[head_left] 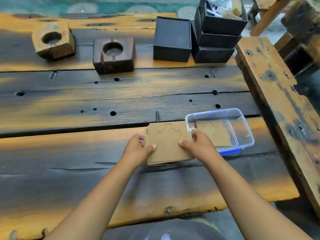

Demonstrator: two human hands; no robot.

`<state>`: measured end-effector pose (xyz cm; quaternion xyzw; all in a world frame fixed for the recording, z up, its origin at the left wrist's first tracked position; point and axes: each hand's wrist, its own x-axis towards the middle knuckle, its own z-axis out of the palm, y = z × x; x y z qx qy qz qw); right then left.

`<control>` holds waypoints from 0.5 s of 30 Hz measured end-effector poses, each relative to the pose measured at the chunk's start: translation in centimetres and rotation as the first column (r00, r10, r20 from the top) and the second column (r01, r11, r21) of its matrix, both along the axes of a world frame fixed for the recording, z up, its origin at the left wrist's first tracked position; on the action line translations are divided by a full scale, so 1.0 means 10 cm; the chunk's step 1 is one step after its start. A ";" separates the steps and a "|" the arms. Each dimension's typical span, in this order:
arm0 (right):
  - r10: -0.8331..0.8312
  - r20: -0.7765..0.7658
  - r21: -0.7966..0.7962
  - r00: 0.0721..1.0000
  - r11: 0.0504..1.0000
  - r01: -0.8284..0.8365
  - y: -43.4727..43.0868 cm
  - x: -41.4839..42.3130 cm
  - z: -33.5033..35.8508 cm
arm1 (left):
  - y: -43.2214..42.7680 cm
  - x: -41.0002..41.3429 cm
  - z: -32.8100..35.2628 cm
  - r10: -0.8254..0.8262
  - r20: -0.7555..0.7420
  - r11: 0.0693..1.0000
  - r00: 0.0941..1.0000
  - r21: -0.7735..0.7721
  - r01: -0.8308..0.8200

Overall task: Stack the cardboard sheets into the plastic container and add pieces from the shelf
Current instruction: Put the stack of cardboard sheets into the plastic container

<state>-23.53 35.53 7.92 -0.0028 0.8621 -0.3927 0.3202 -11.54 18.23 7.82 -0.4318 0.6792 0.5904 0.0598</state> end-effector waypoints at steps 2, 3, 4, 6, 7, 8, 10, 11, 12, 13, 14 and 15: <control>0.011 -0.036 -0.013 0.999 1.000 -0.011 0.21 -0.22 0.03 | 0.24 -0.20 0.04 0.021 0.001 1.000 1.000 -0.011 -0.021; 0.011 -0.043 -0.015 0.999 1.000 -0.012 0.31 -0.32 0.04 | 0.35 -0.29 0.06 0.037 0.005 0.999 0.999 -0.011 -0.037; 0.013 -0.045 -0.023 0.999 1.000 -0.014 0.42 -0.44 0.04 | 0.48 -0.40 0.07 0.052 0.003 0.999 0.999 -0.013 -0.052; 0.037 -0.043 -0.028 0.998 0.999 -0.038 0.65 -0.68 0.04 | 0.72 -0.61 0.08 0.072 -0.004 0.997 0.997 -0.019 -0.072; 0.045 -0.044 -0.033 0.998 0.998 -0.046 0.76 -0.80 0.04 | 0.83 -0.72 0.08 0.074 -0.006 0.997 0.997 -0.024 -0.074; 0.047 -0.046 -0.043 0.998 0.998 -0.049 0.86 -0.92 0.03 | 0.93 -0.84 0.08 0.068 -0.007 0.997 0.998 -0.033 -0.068; 0.046 -0.039 -0.055 0.998 0.997 -0.049 1.05 -1.14 0.02 | 1.11 -1.05 0.05 0.058 -0.015 0.997 0.998 -0.059 -0.059; 0.043 -0.036 -0.056 0.998 0.997 -0.045 1.12 -1.23 0.00 | 1.17 -1.14 0.04 0.060 -0.024 0.995 0.998 -0.072 -0.062; 0.042 -0.035 -0.056 0.999 0.997 -0.044 1.20 -1.31 -0.02 | 1.25 -1.23 0.03 0.064 -0.028 0.994 0.998 -0.083 -0.066; 0.043 -0.035 -0.051 0.998 0.998 -0.045 1.27 -1.39 -0.04 | 1.32 -1.31 0.02 0.065 -0.026 0.994 0.998 -0.089 -0.067; 0.049 -0.028 -0.044 0.998 0.998 -0.051 1.33 -1.45 -0.07 | 1.39 -1.39 0.00 0.061 -0.019 0.994 0.998 -0.087 -0.062; 0.060 -0.014 -0.036 0.998 0.998 -0.060 1.37 -1.50 -0.10 | 1.44 -1.45 -0.03 0.053 -0.005 0.996 0.999 -0.078 -0.053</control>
